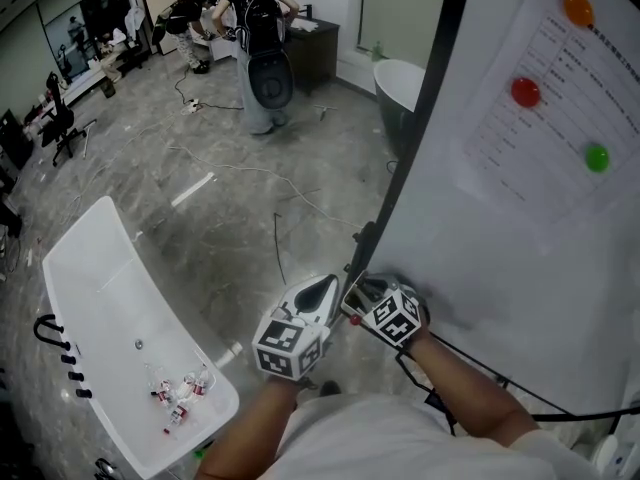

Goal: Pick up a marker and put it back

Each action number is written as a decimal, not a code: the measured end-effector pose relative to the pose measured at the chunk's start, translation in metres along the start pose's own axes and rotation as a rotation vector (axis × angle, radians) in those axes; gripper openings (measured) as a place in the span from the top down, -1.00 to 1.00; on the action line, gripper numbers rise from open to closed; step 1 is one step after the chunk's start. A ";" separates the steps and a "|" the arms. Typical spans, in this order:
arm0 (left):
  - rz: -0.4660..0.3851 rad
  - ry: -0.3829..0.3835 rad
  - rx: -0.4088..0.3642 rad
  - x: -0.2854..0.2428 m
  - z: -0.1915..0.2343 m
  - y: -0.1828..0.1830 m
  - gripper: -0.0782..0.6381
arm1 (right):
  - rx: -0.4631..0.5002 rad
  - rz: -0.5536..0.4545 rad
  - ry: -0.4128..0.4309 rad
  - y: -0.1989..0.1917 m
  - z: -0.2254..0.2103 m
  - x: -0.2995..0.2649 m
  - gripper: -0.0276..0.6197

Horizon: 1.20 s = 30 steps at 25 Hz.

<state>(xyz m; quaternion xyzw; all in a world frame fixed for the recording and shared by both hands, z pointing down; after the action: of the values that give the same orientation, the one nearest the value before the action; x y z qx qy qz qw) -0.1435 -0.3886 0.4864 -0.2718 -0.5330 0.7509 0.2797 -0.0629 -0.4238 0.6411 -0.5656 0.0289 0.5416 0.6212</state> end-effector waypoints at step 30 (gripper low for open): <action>-0.023 -0.078 -0.169 -0.035 -0.066 0.082 0.78 | -0.495 -0.609 -0.167 0.136 -0.087 0.202 0.91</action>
<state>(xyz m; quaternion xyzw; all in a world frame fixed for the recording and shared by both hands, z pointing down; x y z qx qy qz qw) -0.0832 -0.3926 0.3932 -0.2586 -0.6082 0.7099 0.2434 -0.0258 -0.3892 0.3876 -0.6348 -0.3221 0.3674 0.5986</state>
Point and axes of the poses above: the fingertips, and each gripper's own axes: x backward along the fingers, z to its left, y out of its top, the point moved 1 cm from there along x, backward along the fingers, and after that the axes turned 6 degrees about -y, right-handed, at the moved point
